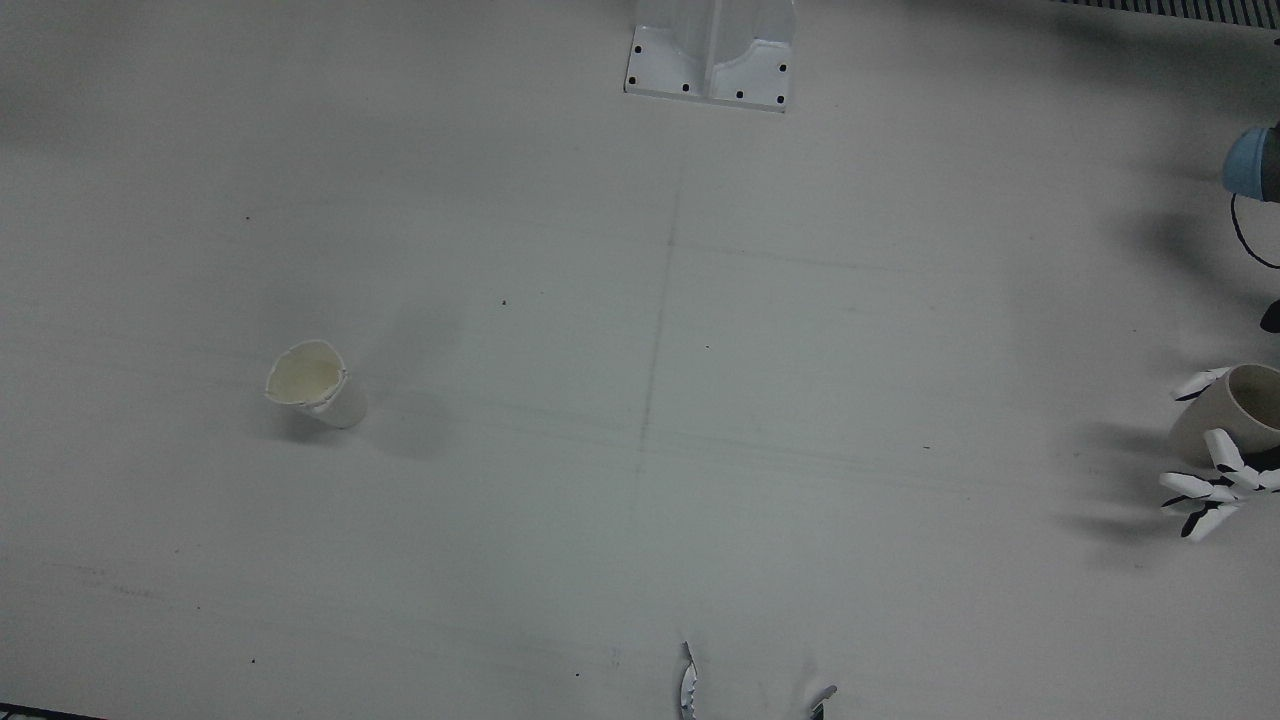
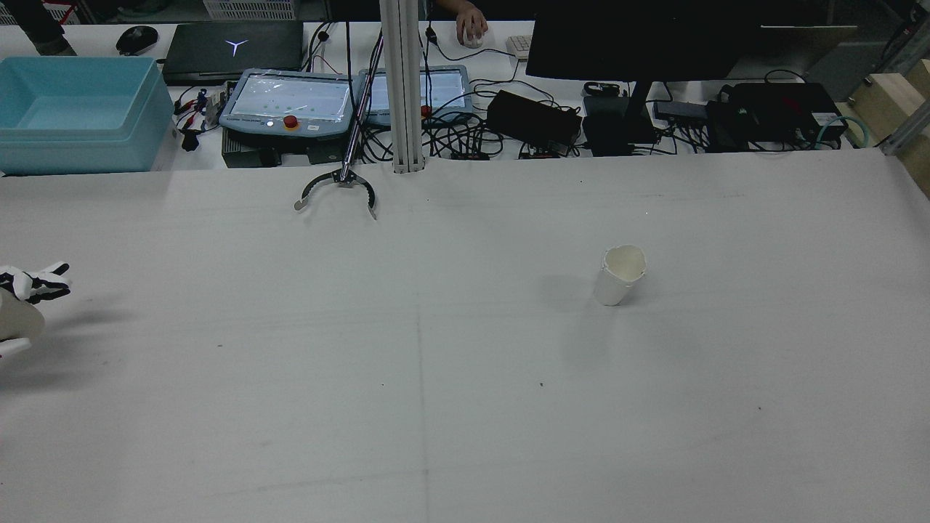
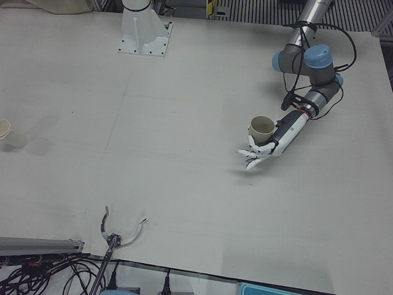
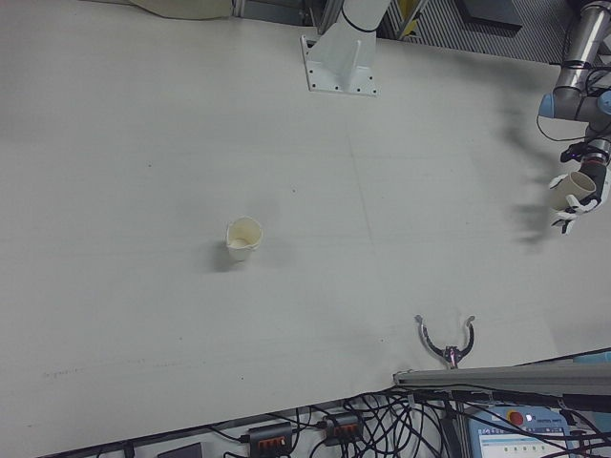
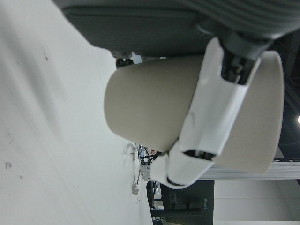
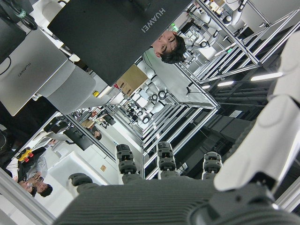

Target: Pour water

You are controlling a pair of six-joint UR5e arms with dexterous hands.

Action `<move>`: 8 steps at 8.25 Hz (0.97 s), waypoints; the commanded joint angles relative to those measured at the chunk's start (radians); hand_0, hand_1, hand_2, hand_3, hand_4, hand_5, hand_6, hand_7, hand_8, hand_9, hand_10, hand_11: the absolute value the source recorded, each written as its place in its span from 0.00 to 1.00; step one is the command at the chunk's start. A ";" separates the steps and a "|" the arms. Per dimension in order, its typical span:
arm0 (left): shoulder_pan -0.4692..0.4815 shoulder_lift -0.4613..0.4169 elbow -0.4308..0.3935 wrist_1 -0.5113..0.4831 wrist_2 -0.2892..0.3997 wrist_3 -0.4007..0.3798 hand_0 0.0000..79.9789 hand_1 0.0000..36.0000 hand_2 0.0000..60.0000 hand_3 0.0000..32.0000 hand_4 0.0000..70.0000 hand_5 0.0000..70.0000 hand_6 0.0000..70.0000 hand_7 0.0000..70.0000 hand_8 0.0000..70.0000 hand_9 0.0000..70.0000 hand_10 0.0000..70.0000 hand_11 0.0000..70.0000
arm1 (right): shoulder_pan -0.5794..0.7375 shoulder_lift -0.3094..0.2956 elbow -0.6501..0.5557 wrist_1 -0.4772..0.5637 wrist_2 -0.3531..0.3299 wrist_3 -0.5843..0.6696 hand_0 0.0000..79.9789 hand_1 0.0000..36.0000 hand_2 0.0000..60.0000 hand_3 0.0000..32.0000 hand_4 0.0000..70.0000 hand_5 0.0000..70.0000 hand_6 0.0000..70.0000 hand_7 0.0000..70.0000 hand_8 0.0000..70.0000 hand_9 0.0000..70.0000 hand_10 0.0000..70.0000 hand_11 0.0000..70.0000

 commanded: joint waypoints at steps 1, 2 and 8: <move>-0.034 0.006 -0.090 0.089 0.032 -0.005 1.00 1.00 0.05 0.00 1.00 1.00 0.57 0.37 0.22 0.08 0.16 0.27 | -0.052 0.002 -0.003 0.005 -0.001 -0.003 0.50 0.23 0.25 0.86 0.00 0.07 0.15 0.17 0.15 0.18 0.00 0.00; -0.032 0.006 -0.101 0.101 0.034 -0.005 1.00 0.87 0.00 0.00 1.00 1.00 0.54 0.36 0.21 0.08 0.15 0.26 | -0.090 0.005 -0.006 0.006 0.002 -0.005 0.50 0.23 0.25 0.86 0.00 0.07 0.14 0.16 0.15 0.18 0.00 0.00; -0.032 0.029 -0.141 0.178 0.032 -0.007 1.00 0.68 0.00 0.00 1.00 1.00 0.49 0.35 0.18 0.07 0.16 0.26 | -0.732 0.150 -0.041 0.043 0.426 0.107 0.59 0.41 0.24 0.49 0.00 0.10 0.15 0.13 0.18 0.20 0.00 0.00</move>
